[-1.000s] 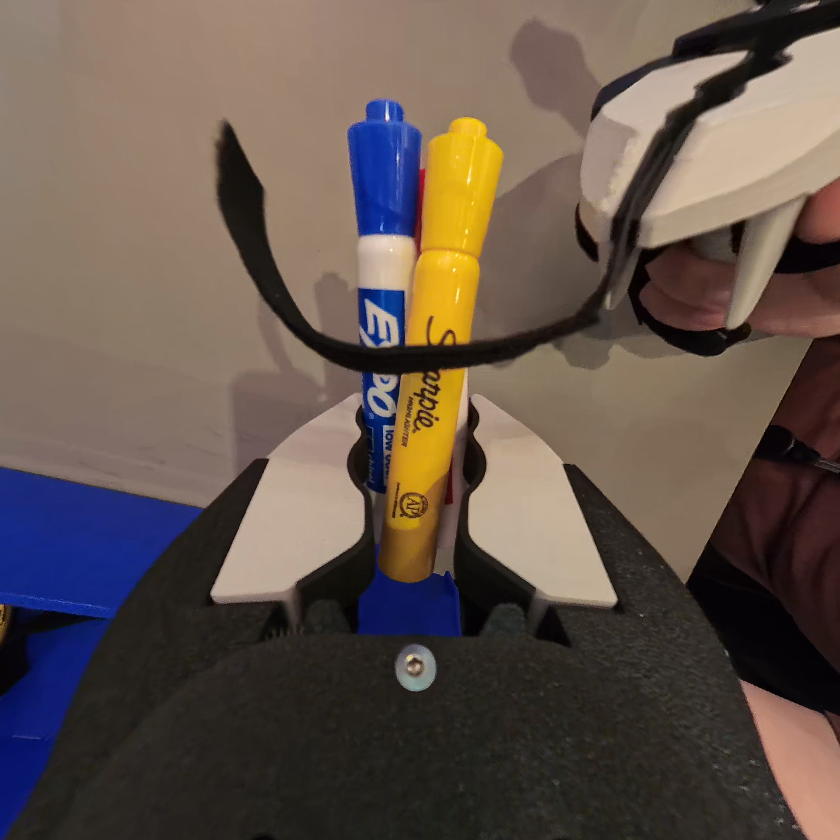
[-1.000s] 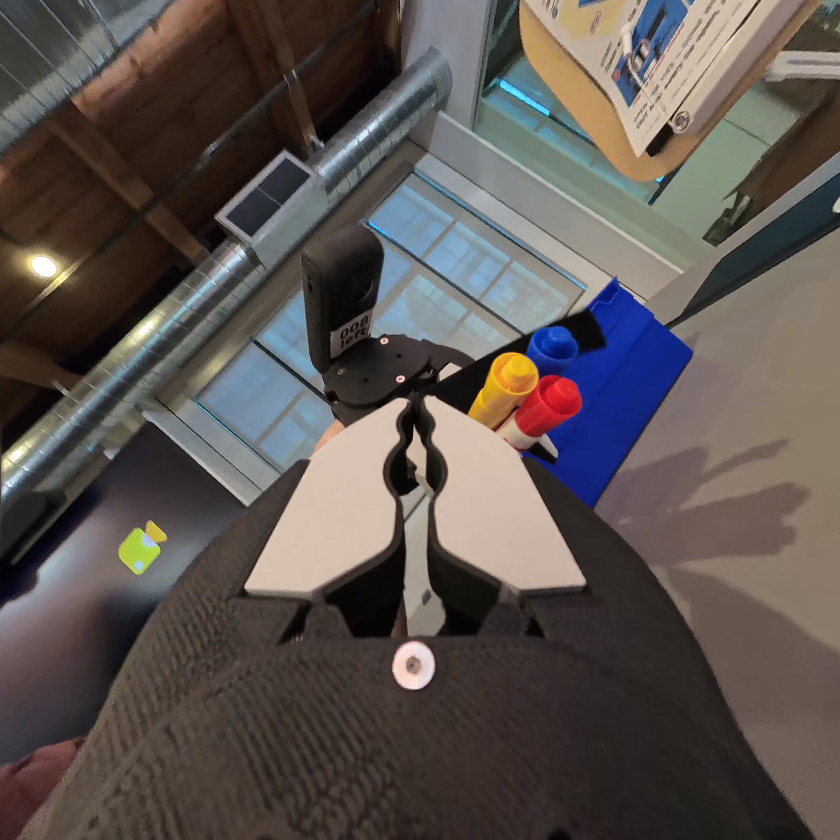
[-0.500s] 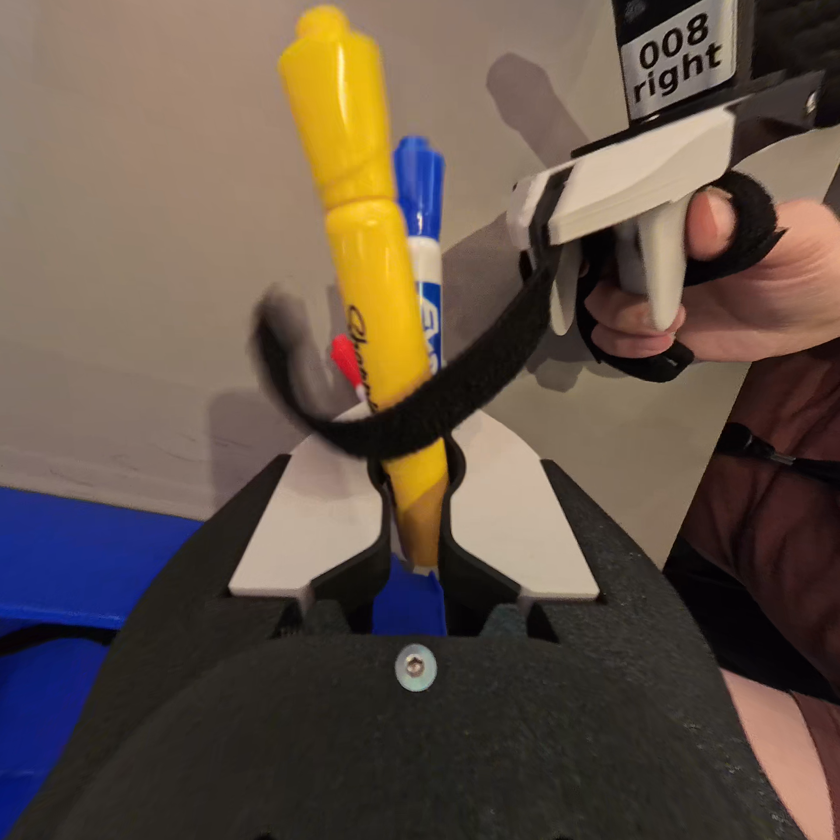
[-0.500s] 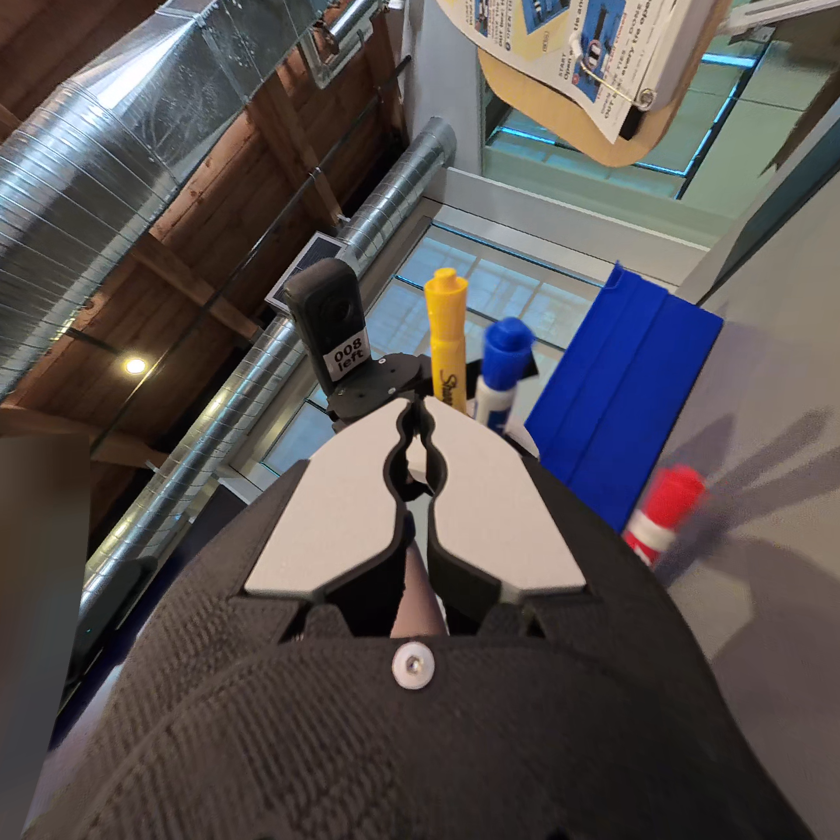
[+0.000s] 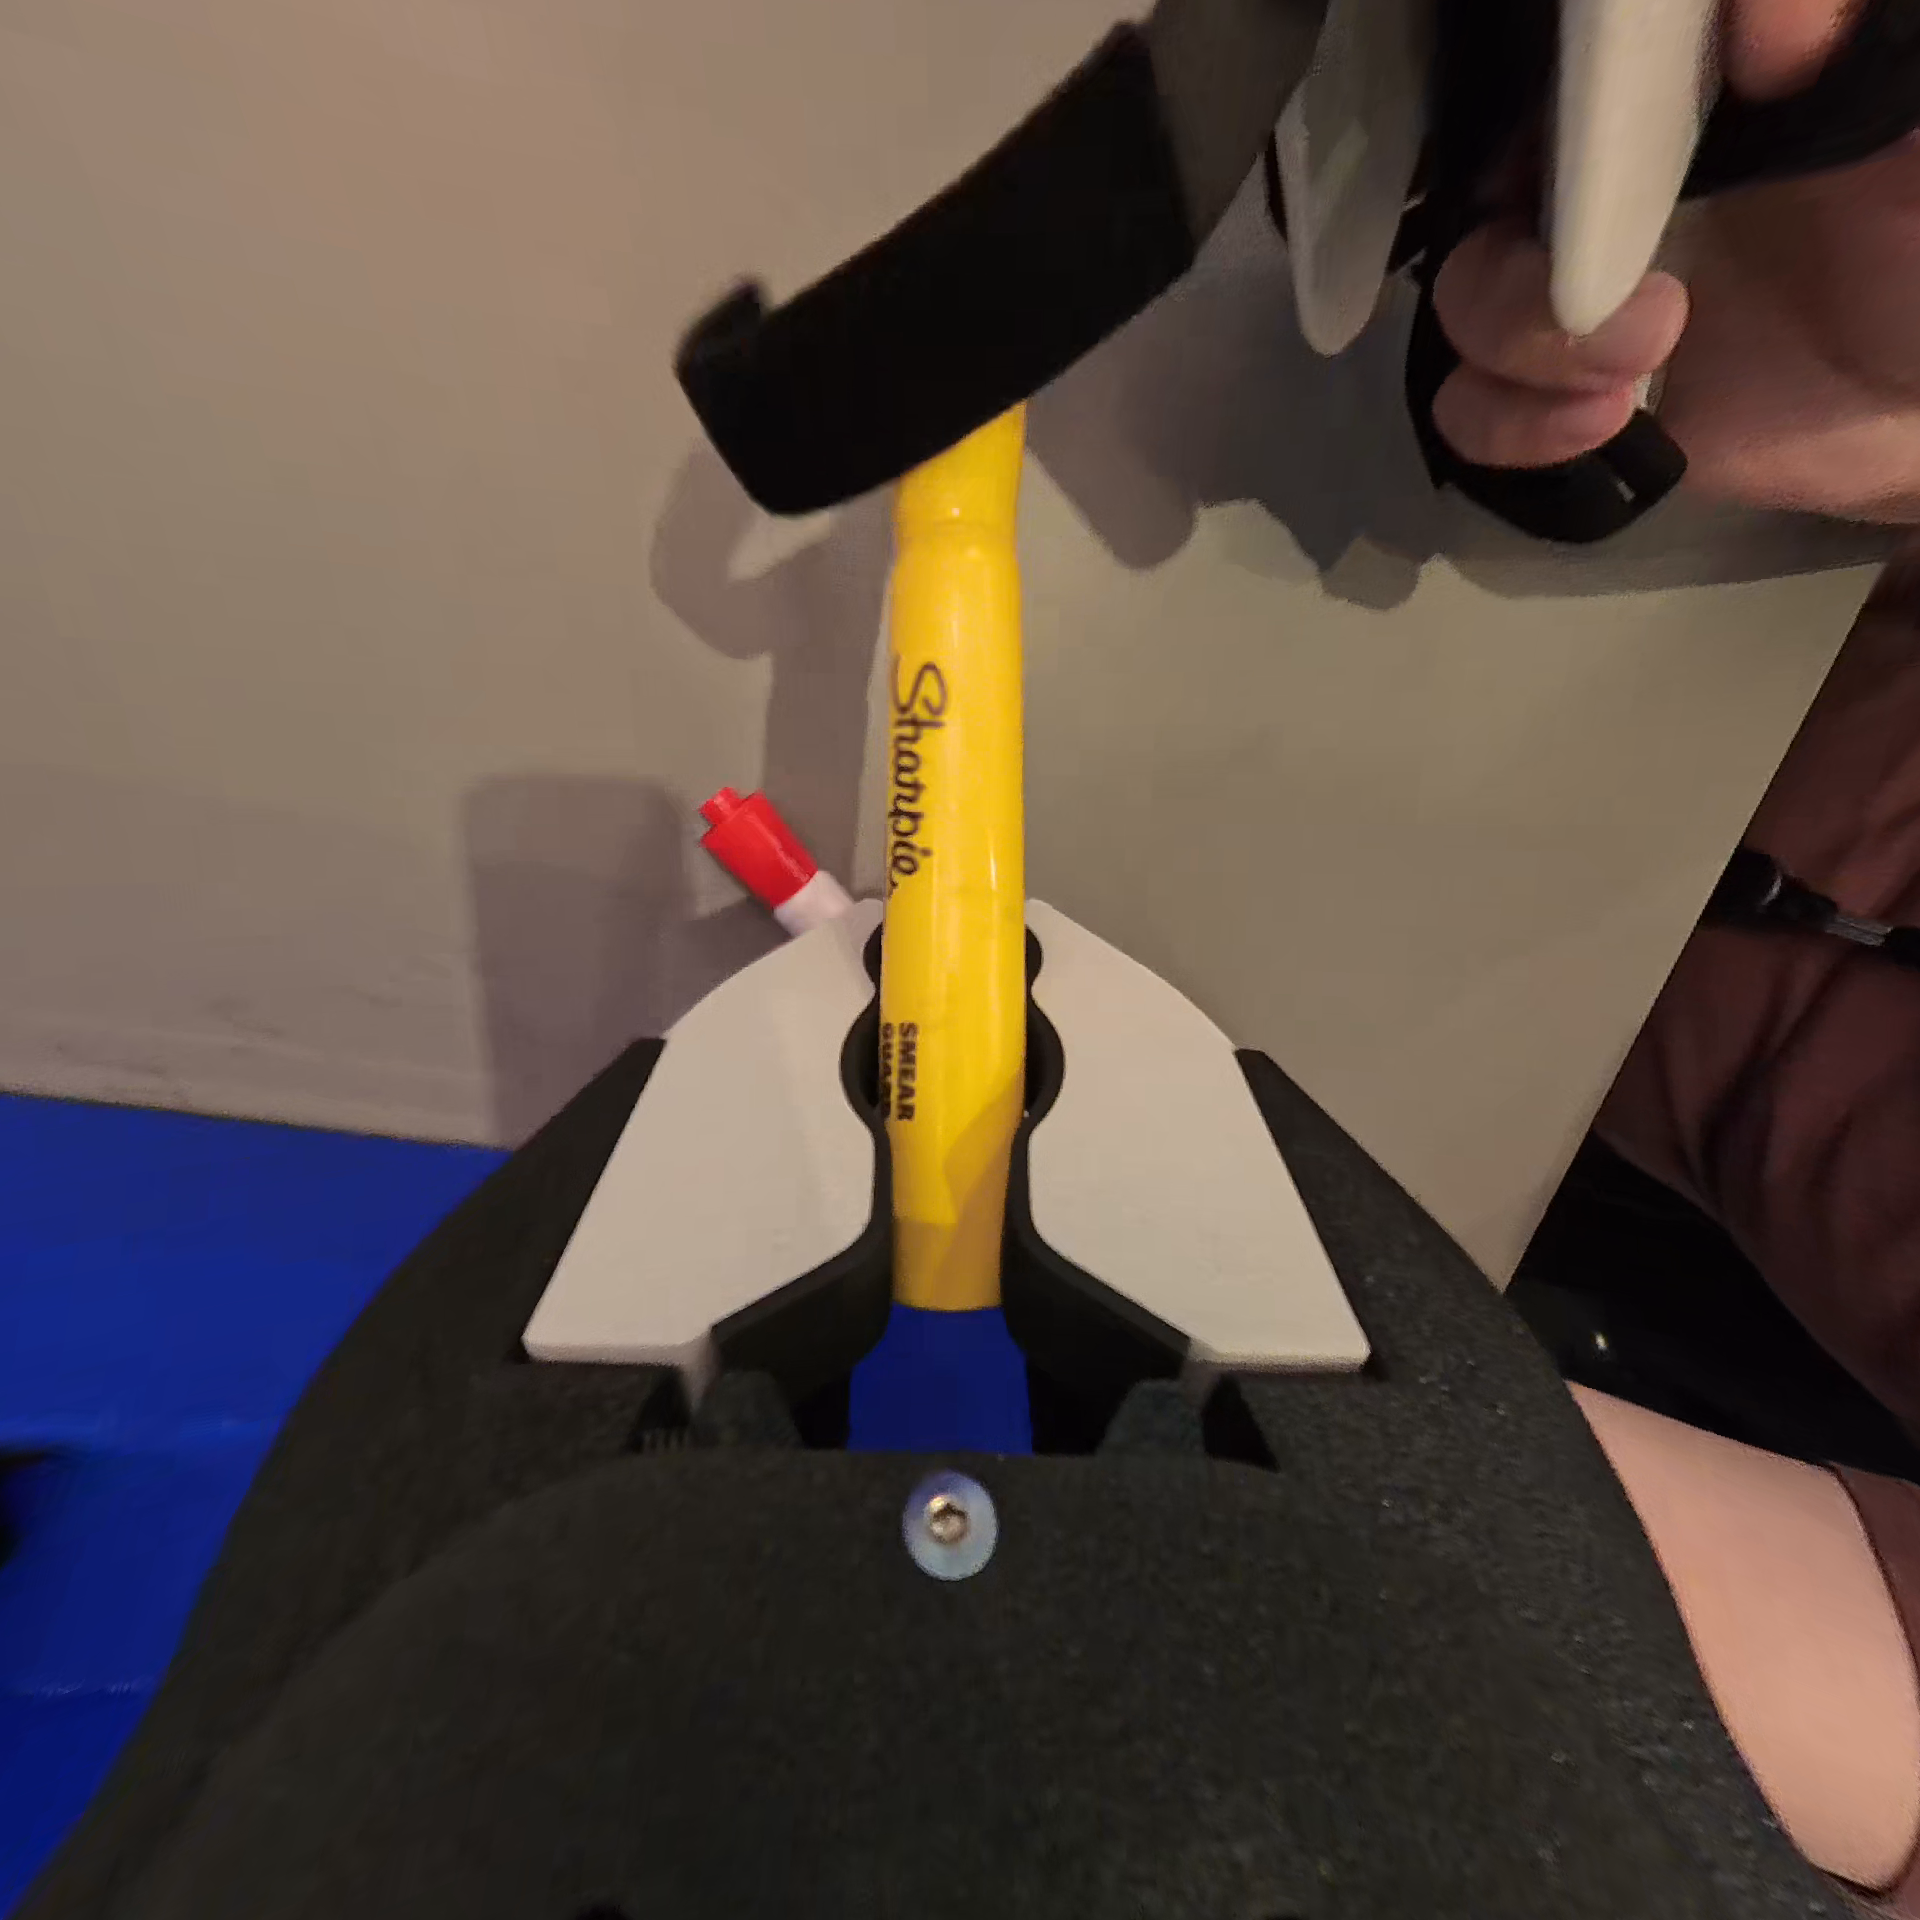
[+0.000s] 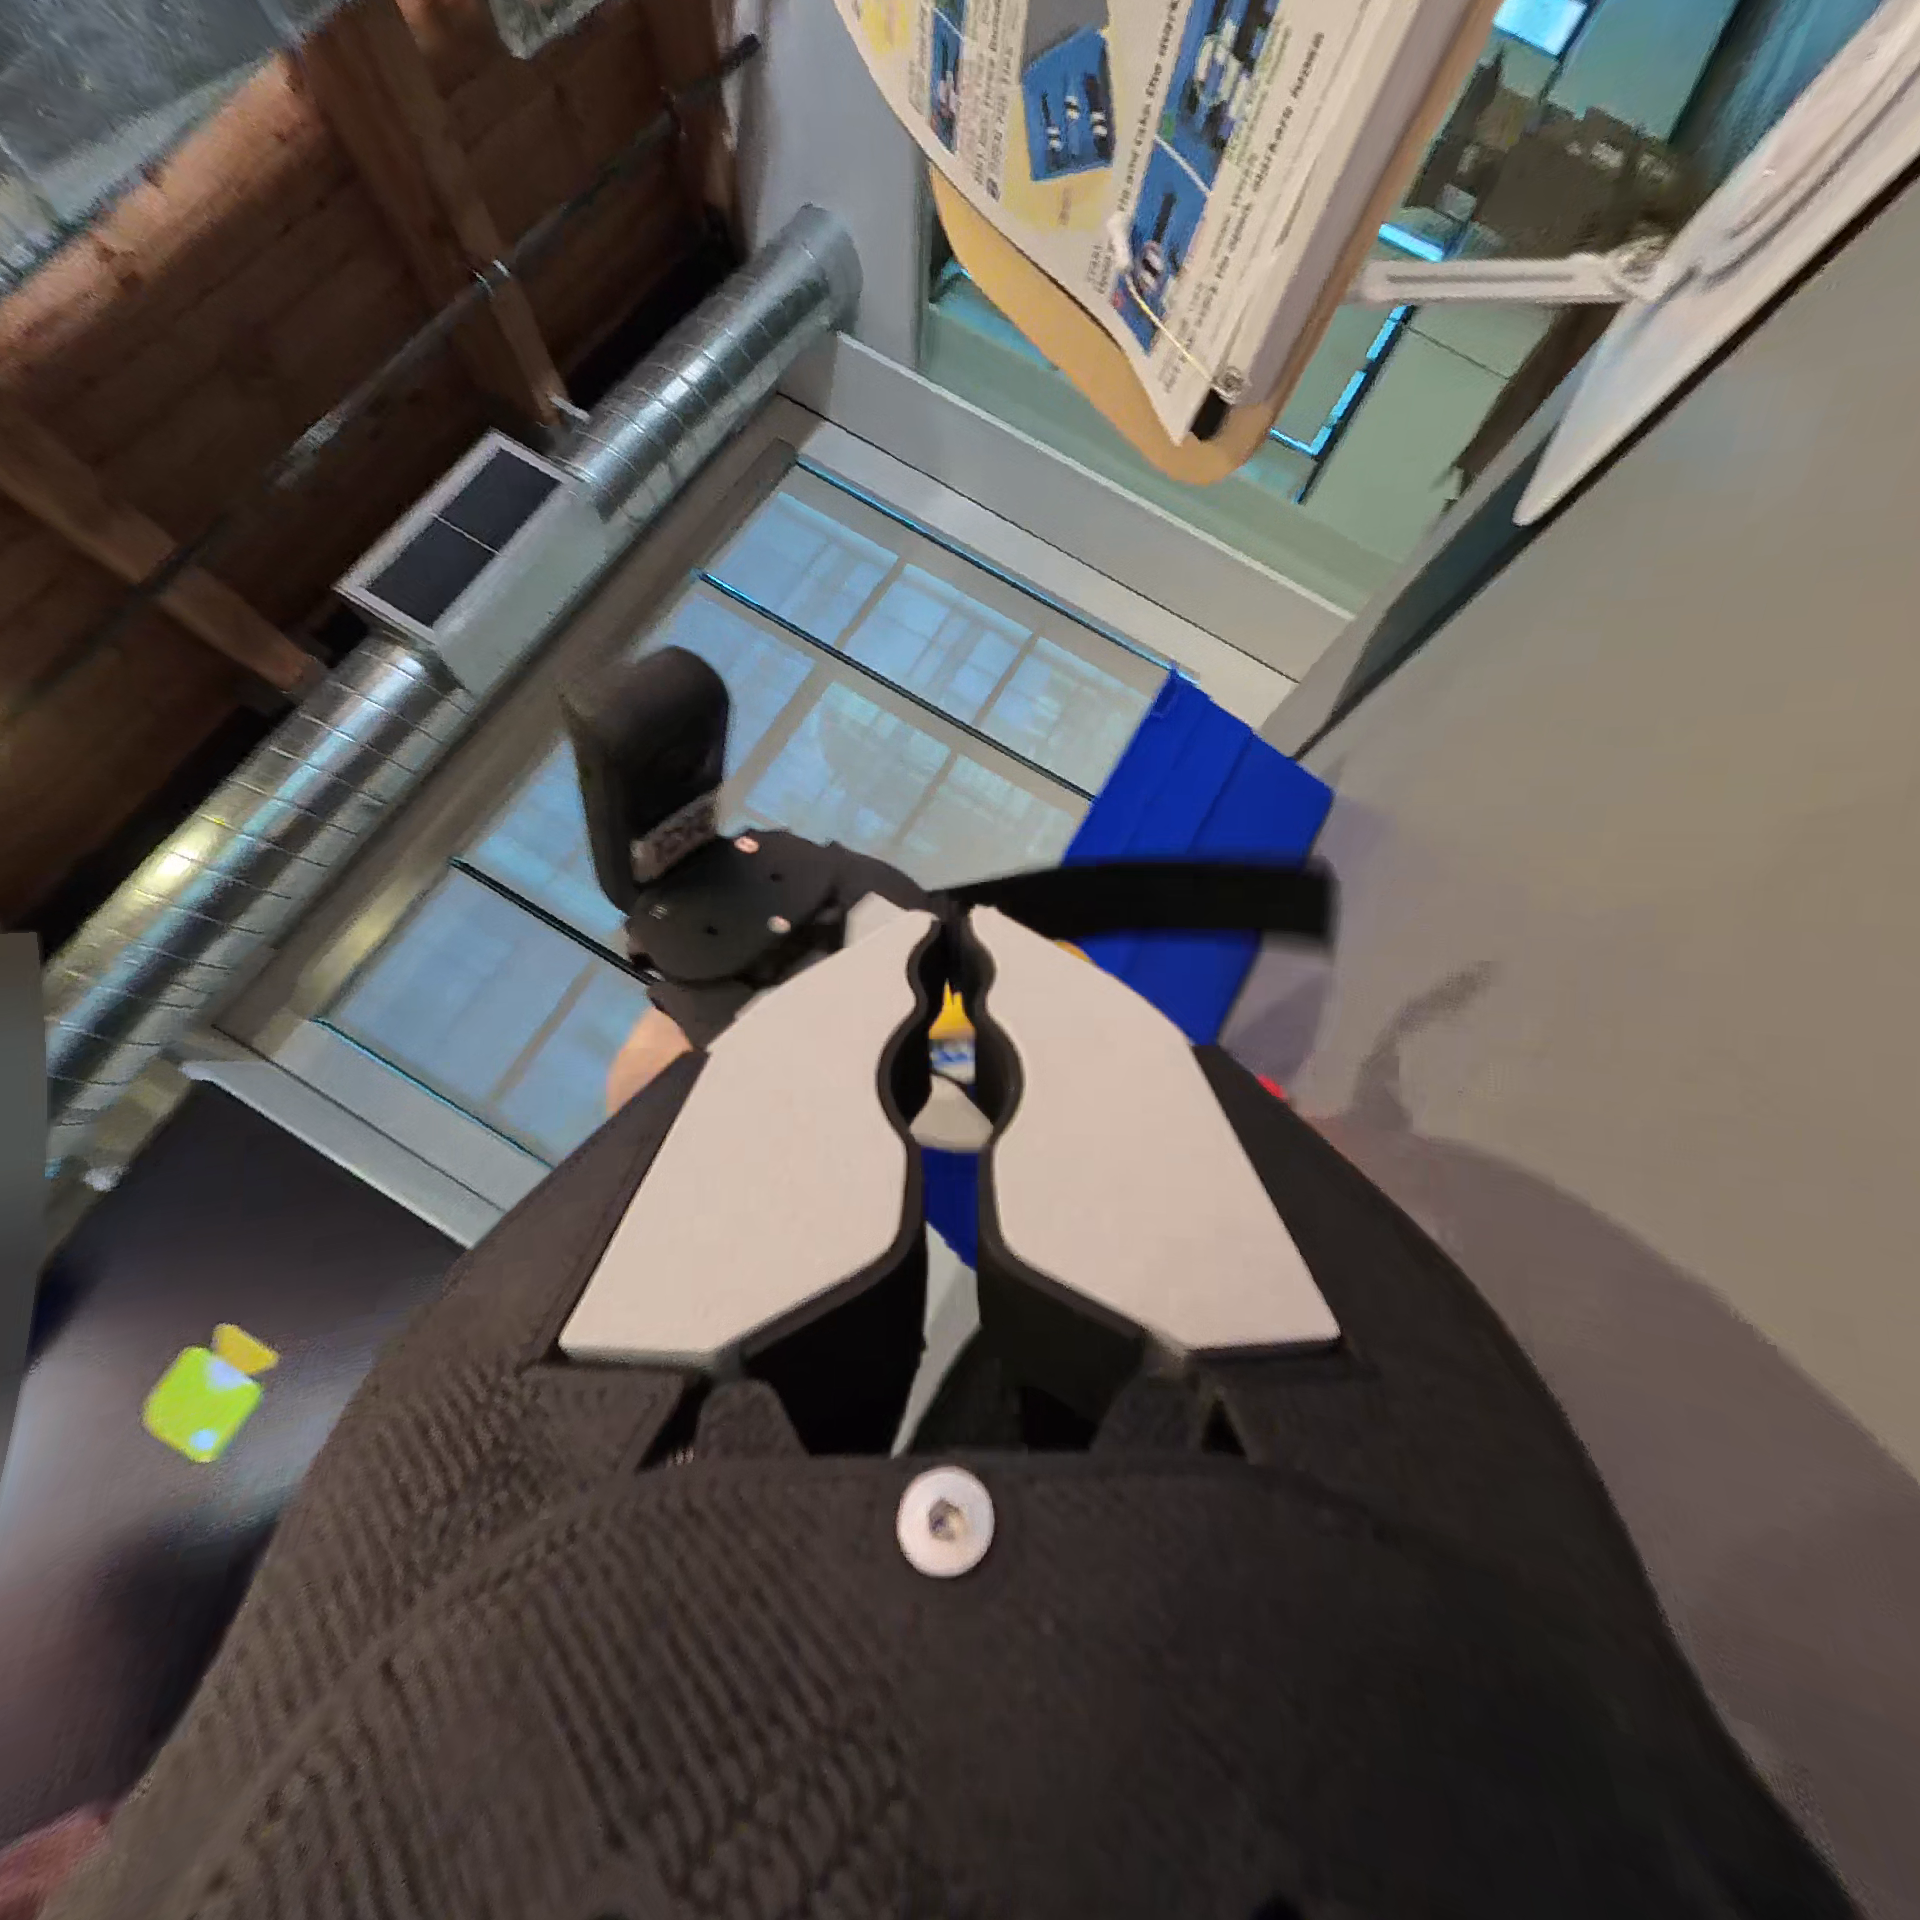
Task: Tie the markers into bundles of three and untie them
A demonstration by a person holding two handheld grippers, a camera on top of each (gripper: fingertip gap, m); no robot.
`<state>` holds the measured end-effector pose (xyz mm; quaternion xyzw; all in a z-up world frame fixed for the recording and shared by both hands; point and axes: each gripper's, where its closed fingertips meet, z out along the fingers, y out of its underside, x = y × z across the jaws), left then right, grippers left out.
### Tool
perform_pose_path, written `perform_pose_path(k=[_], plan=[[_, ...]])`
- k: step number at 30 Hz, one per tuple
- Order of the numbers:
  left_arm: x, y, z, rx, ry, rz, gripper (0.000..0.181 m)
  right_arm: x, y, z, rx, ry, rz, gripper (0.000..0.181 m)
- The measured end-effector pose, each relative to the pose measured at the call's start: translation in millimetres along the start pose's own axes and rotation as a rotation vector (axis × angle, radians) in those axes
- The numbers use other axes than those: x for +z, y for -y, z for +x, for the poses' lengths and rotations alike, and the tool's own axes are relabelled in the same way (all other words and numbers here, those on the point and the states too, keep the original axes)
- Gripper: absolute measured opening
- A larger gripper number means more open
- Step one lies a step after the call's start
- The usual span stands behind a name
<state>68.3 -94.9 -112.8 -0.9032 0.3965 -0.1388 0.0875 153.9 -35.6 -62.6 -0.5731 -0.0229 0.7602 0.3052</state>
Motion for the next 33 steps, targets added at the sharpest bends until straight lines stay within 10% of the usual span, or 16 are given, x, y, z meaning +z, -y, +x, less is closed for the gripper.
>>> perform_pose_path(k=[7, 19, 25, 33], plan=[[-39, -13, -5, -0.032, 0.057, 0.113, 0.019, -21, -18, 17, -0.294, -0.254, -0.255, 0.007], [-61, -25, -3, -0.025, 0.086, 0.174, 0.019, -47, -3, 41, -0.75, -0.679, -0.398, 0.092], [-59, -15, 13, 0.064, 0.025, 0.2, 0.019, 12, -21, -61, -1.064, 0.06, -0.483, 0.069], [-38, -10, 15, 0.115, 0.016, 0.113, 0.019, 35, -40, -38, -1.361, 0.353, -0.97, 0.066]])
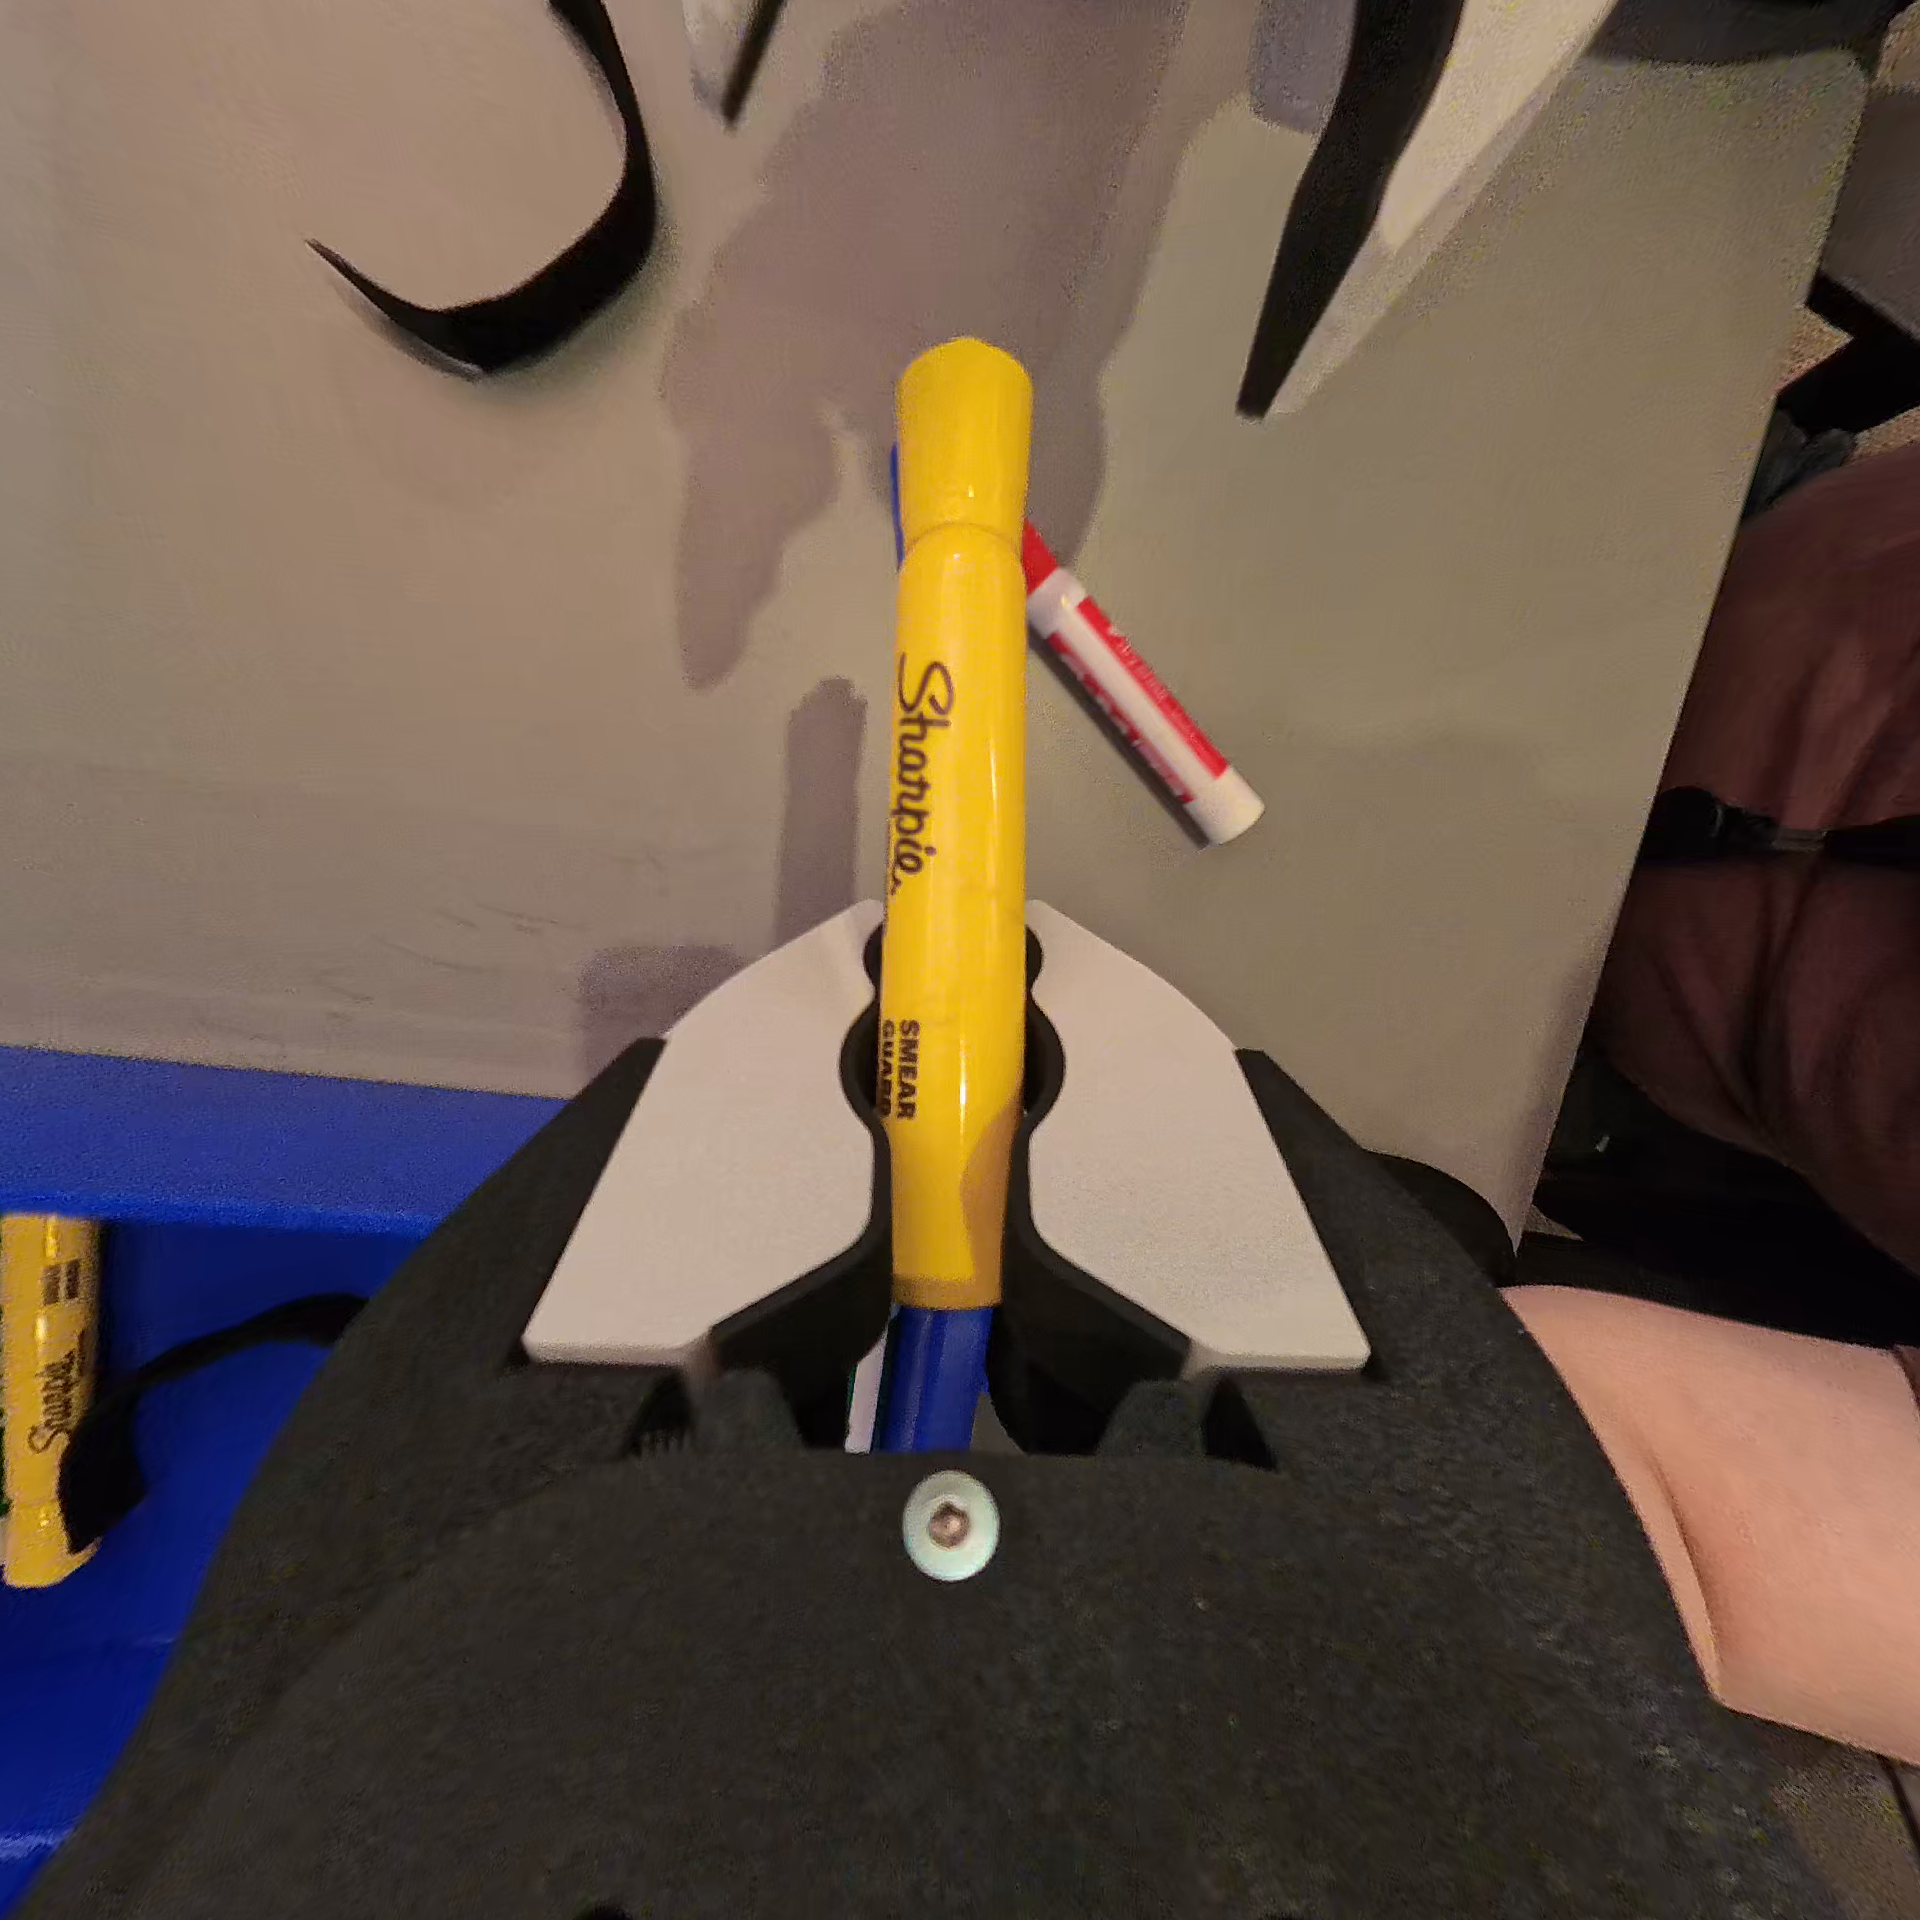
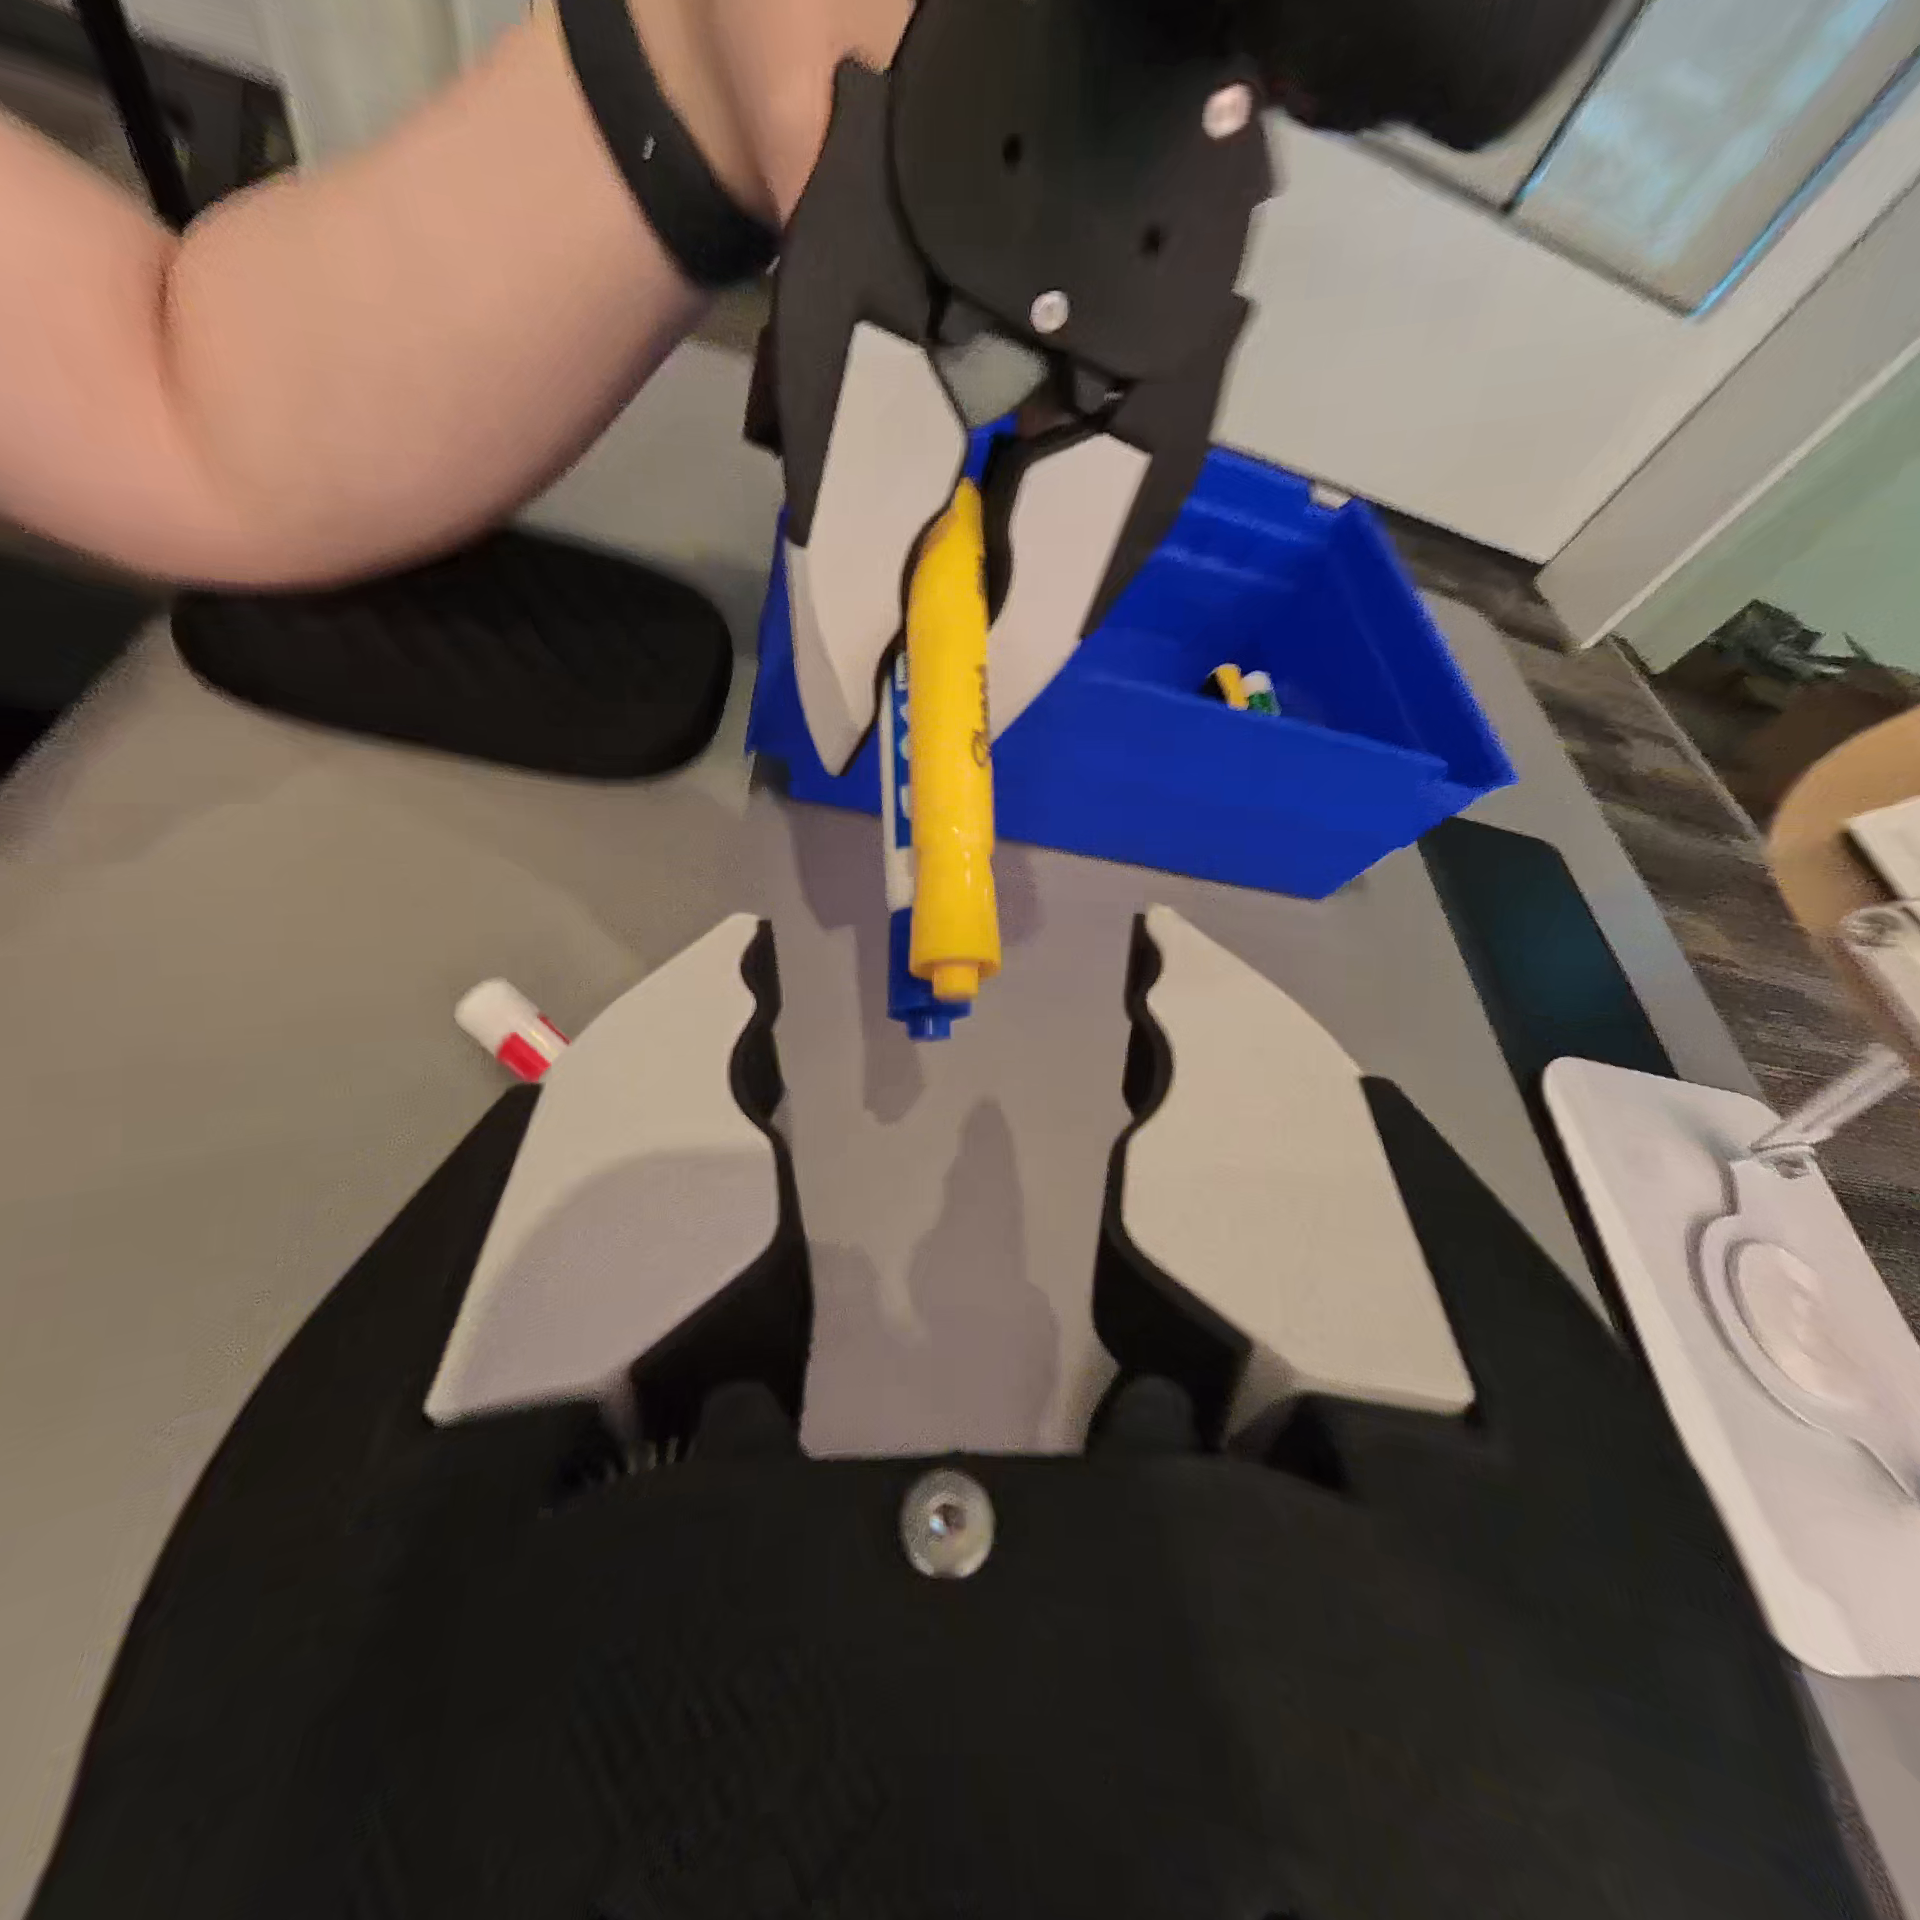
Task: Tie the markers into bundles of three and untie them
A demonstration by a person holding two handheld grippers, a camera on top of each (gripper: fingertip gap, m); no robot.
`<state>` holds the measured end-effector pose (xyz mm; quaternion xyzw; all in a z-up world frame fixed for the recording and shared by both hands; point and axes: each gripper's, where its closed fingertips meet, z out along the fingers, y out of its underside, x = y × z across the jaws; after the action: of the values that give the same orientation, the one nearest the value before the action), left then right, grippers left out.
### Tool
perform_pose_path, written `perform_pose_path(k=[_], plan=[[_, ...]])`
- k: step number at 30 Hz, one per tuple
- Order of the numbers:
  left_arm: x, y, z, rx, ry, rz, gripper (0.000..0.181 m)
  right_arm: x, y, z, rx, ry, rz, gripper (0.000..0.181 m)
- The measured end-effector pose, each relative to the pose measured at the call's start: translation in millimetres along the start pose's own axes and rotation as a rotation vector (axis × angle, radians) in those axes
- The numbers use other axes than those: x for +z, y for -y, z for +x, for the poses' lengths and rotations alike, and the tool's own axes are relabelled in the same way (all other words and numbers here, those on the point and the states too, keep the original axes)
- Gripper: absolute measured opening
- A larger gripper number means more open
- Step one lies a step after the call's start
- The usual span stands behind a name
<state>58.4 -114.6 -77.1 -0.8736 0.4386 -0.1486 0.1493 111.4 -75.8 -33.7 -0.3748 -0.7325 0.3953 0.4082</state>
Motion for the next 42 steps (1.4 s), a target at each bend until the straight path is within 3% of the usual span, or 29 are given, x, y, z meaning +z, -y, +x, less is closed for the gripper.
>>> perform_pose_path(k=[8, 15, 17, 20, 28, 32, 42], plan=[[36, 11, -12, 0.014, 0.051, -0.123, 0.019, 26, -36, -7, 0.016, 0.107, -0.23, 0.048], [42, 20, -12, 0.038, 0.091, -0.132, 0.019, 36, -64, -2, -0.194, -0.027, -0.45, 0.03], [41, 23, -12, 0.051, 0.1, -0.116, 0.021, 37, -69, -2, -0.188, -0.032, -0.467, 0.02], [47, 22, -12, 0.092, 0.105, -0.134, 0.023, 37, -74, -3, -0.166, -0.018, -0.487, 0.02], [57, 28, -26, 0.076, 0.164, -0.124, 0.041, 38, -93, 17, -0.249, -0.21, -0.546, 0.02], [58, 29, -31, 0.062, 0.176, -0.115, 0.05, 26, -100, 34, -0.431, -0.351, -0.614, 0.02], [33, 46, -40, 0.014, 0.215, 0.055, 0.07, 4, -89, 66, -0.64, -0.615, -0.607, 0.02]])
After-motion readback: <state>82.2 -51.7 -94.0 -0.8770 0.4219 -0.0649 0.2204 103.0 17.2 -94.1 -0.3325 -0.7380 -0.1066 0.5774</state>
